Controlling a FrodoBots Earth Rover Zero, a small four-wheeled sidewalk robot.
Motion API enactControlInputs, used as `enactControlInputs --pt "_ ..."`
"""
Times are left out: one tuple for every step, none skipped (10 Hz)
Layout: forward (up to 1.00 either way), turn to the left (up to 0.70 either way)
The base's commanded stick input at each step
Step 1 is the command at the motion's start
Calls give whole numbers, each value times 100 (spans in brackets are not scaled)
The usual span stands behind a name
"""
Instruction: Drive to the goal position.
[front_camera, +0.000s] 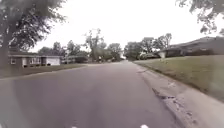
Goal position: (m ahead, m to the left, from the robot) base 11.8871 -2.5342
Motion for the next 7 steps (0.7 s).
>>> enactControlInputs --pt "100 0" --pt "100 0" --pt "100 0" --pt "100 0" --pt "100 0" --pt "100 0" --pt "100 0"
